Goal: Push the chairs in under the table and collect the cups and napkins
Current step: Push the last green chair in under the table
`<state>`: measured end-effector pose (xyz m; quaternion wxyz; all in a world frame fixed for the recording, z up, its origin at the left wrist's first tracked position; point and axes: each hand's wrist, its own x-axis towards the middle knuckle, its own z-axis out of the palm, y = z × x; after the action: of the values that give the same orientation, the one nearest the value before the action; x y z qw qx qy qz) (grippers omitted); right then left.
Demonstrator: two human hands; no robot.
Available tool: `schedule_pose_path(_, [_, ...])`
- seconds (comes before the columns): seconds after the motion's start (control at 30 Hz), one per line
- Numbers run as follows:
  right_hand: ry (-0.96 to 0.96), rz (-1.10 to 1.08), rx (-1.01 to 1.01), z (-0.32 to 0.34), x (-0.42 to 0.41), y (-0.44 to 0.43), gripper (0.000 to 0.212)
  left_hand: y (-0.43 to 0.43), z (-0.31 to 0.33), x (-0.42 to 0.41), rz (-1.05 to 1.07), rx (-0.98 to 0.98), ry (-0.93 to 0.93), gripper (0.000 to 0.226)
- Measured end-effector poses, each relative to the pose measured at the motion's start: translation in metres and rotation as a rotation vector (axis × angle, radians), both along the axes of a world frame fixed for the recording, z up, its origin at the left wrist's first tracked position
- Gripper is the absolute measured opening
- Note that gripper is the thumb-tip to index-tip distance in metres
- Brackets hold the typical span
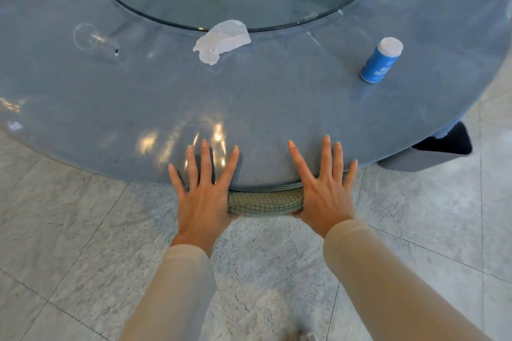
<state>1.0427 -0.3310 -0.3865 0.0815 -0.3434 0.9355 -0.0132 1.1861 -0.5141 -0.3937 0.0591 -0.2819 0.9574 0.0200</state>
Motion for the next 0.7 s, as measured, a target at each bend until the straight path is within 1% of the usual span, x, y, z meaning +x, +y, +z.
schedule_pose_path(0.2, [0.009, 0.055, 0.032, 0.003, -0.009, -0.002, 0.148, -0.001, 0.007, -0.005, -0.017, -0.021, -0.047, 0.144])
schedule_pose_path(0.3, [-0.074, 0.035, 0.065, 0.015, -0.014, -0.004, 0.159, 0.004, 0.023, -0.008, -0.011, -0.021, -0.106, 0.148])
schedule_pose_path(0.33, [-0.106, 0.027, 0.063, 0.021, -0.016, -0.003, 0.159, 0.005, 0.029, -0.009, -0.009, 0.000, -0.110, 0.149])
schedule_pose_path(0.37, [-0.129, 0.028, 0.055, 0.031, -0.019, -0.002, 0.156, 0.006, 0.039, -0.011, -0.009, 0.023, -0.108, 0.149])
schedule_pose_path(0.43, [-0.118, 0.049, 0.025, 0.057, -0.029, 0.000, 0.142, 0.006, 0.066, -0.017, -0.009, 0.038, -0.068, 0.142])
schedule_pose_path(0.57, [0.024, 0.055, -0.065, 0.135, -0.063, -0.002, 0.112, -0.005, 0.145, -0.042, 0.041, -0.075, 0.054, 0.112])
schedule_pose_path(0.63, [0.100, 0.019, -0.162, 0.180, -0.082, -0.004, 0.105, -0.011, 0.189, -0.057, 0.096, -0.081, 0.159, 0.107])
schedule_pose_path(0.7, [0.167, -0.001, -0.221, 0.221, -0.095, -0.004, 0.101, -0.014, 0.229, -0.069, 0.112, -0.093, 0.250, 0.106])
